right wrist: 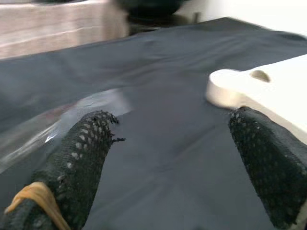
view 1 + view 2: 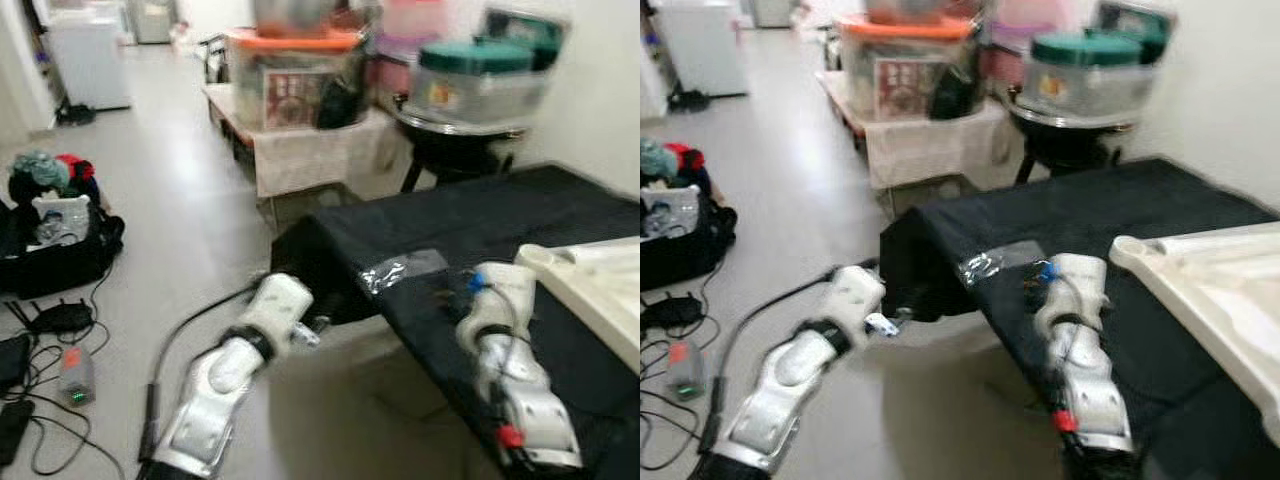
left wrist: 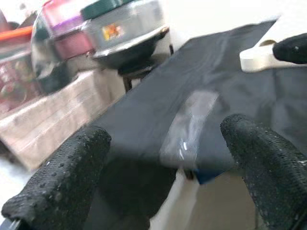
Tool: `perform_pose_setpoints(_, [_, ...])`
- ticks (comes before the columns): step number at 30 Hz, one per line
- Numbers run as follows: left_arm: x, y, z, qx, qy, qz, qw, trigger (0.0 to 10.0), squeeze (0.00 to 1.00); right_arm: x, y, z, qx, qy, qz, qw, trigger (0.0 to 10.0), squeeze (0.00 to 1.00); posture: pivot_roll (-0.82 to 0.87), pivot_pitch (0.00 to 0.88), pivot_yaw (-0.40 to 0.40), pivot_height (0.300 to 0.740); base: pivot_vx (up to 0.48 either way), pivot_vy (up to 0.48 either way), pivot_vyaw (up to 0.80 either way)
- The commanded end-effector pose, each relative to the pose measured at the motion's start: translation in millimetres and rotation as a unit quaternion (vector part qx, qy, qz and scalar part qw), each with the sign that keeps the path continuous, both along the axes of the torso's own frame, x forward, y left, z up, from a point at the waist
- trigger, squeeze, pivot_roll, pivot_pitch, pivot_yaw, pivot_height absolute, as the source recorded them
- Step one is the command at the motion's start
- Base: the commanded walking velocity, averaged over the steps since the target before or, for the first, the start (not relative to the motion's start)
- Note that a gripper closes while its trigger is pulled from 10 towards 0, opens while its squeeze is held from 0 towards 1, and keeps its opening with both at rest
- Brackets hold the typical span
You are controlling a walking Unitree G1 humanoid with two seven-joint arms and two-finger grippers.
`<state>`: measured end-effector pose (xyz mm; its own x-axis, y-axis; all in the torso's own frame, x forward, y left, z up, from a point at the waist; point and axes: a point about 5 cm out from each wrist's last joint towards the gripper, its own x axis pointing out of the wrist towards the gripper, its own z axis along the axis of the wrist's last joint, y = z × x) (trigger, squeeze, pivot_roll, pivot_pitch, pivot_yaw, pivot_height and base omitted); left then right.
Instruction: Building children table
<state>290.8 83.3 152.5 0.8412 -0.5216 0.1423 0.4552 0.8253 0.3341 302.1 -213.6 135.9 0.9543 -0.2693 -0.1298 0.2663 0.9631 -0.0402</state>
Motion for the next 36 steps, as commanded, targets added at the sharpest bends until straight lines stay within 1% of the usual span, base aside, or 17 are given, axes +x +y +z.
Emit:
perform_pose_setpoints(1, [0.9,8.2,-3.0,0.006,0.004,0.011,1.000,10.0,0.00,3.5,10.9,0.9,0.003,-0.004,0.016,1.000,10.0,0.00,0.07,0.000,-0.095,0.740,0.262,0.000,-0.80])
perform_pose_setpoints(6, [1.1,7.6,-3.1,0.007,0.004,0.010,1.000,10.0,0.00,3.5,11.2,0.4,0.002,-0.005,0.014,1.000,10.0,0.00,0.07,0.000,-0.095,0.740,0.157,0.000,-0.75])
perform_pose_setpoints(18, [0.8,6.8,-4.6,0.009,0.005,0.012,1.000,10.0,0.00,3.7,10.6,1.8,-0.009,-0.010,0.014,1.000,10.0,0.00,0.07,0.000,-0.105,0.740,0.000,0.000,0.00])
perform_pose_setpoints(26, [1.4,6.7,-6.3,0.013,0.005,0.014,1.000,10.0,0.00,6.0,10.7,5.6,-0.013,-0.017,0.016,1.000,10.0,0.00,0.06,0.000,-0.091,0.740,0.000,0.000,0.00])
perform_pose_setpoints(34, [1.2,5.6,-7.5,0.013,0.007,0.014,1.000,10.0,0.00,0.3,6.5,1.9,-0.015,-0.012,0.007,1.000,10.0,0.00,0.05,0.000,-0.089,0.740,0.000,0.000,0.00])
perform_pose_setpoints(36, [1.1,7.4,-8.2,0.016,0.007,0.019,1.000,10.0,0.00,-0.1,6.4,-0.1,-0.017,-0.008,0.010,1.000,10.0,0.00,0.07,0.000,-0.103,0.740,0.000,0.000,0.00])
